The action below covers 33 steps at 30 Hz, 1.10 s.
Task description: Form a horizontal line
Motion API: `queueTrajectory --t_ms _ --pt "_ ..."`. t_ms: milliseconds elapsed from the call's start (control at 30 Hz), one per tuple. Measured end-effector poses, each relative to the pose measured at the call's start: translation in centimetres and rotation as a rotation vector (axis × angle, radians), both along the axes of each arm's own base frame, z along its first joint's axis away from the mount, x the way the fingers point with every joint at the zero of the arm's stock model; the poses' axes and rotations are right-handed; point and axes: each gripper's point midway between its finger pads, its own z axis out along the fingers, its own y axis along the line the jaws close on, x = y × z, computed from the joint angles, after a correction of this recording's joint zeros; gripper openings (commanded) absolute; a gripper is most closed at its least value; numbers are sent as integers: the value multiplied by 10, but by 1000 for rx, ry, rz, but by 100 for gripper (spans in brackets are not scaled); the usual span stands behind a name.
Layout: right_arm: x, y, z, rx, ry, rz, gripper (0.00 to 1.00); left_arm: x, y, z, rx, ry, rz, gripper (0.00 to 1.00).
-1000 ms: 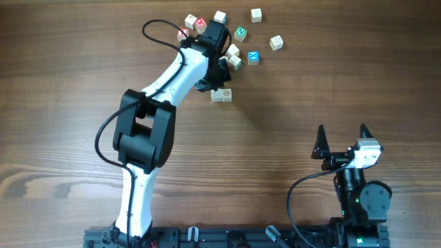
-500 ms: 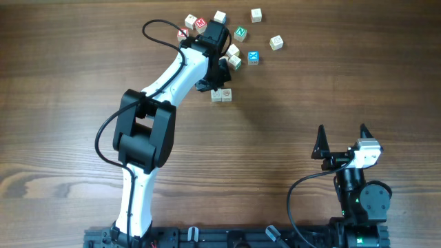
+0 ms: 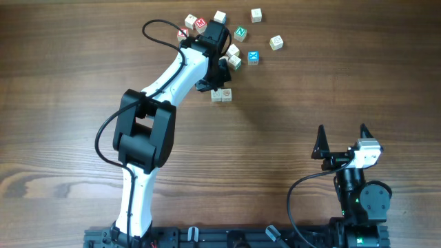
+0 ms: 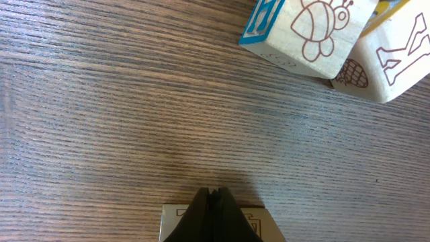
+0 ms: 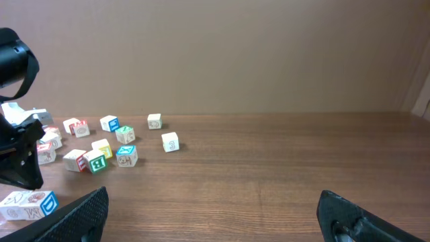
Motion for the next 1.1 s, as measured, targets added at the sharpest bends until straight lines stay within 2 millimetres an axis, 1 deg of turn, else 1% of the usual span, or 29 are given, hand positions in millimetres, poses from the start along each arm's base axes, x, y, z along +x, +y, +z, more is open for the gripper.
queueTrajectory --t_ms 433,767,1033,1100 --pt "0 0 0 0 0 0 100 -4 -6 0 1 3 -14 4" --pt "0 0 0 0 0 0 100 -6 -5 -1 6 13 -14 4" --pt "0 0 0 0 0 0 100 -6 -5 -1 6 12 -14 4" --pt "0 0 0 0 0 0 100 -3 -6 0 0 -1 -14 4"
